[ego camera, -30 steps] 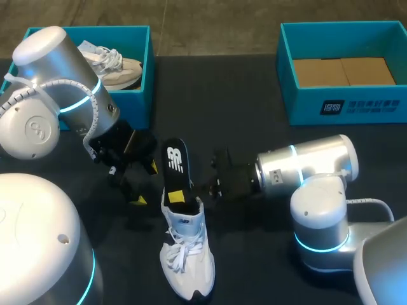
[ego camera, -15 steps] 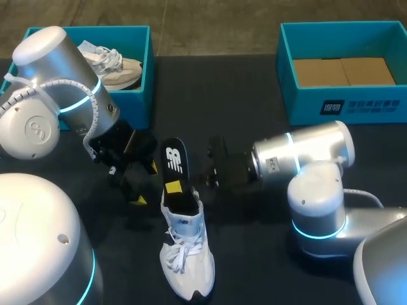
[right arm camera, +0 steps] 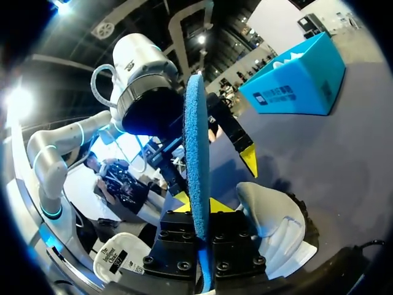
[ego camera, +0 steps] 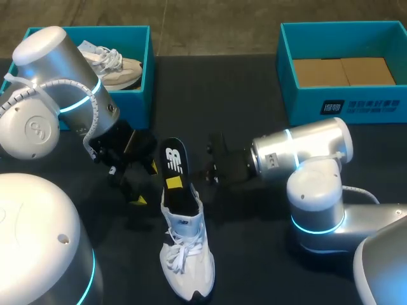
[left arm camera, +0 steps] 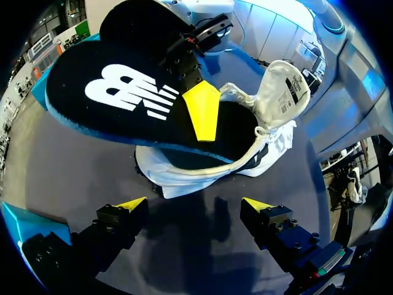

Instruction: Take the shoe out of the shoebox, open the shoe tongue, remove and reinsert the insole, then place the shoe into the shoebox

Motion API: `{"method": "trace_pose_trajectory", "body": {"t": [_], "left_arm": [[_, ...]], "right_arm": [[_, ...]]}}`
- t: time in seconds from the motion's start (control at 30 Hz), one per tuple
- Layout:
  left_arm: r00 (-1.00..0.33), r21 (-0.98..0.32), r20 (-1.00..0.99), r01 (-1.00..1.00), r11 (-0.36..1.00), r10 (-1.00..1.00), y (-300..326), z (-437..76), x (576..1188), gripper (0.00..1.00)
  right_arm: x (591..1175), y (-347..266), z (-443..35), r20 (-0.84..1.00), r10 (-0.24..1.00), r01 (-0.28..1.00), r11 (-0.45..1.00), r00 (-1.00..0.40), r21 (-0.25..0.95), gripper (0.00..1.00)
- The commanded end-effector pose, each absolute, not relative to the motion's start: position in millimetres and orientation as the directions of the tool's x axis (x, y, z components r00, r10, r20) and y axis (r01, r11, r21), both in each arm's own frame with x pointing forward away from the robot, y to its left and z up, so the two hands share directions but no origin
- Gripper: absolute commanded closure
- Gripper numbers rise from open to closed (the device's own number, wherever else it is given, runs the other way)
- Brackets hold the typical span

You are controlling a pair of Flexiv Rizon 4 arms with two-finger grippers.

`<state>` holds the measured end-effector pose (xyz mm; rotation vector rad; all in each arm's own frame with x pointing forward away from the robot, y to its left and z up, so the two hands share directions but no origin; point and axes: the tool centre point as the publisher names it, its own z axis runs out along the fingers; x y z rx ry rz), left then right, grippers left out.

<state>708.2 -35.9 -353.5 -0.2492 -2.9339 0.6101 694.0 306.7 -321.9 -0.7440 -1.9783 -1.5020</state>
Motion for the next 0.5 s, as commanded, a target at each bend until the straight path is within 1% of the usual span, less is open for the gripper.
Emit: {"method": "trace_pose_trajectory", "body": {"t": [0.03,0.5], "left_arm": [[-0.978,-0.403,0.097,0.133,0.905,0.187,-36,-354,708,0.0],[-0.978,-0.403,0.097,0.133,0.905,0.187,-36,-354,708,0.0]], "right_arm": [[693,308,-327,0.713,0.094,0.712,0.225,-0.695,0.665,1.0],[669,305,-345,0.747,0.106,0.748,0.22,-0.657,0.627,1.0]]}}
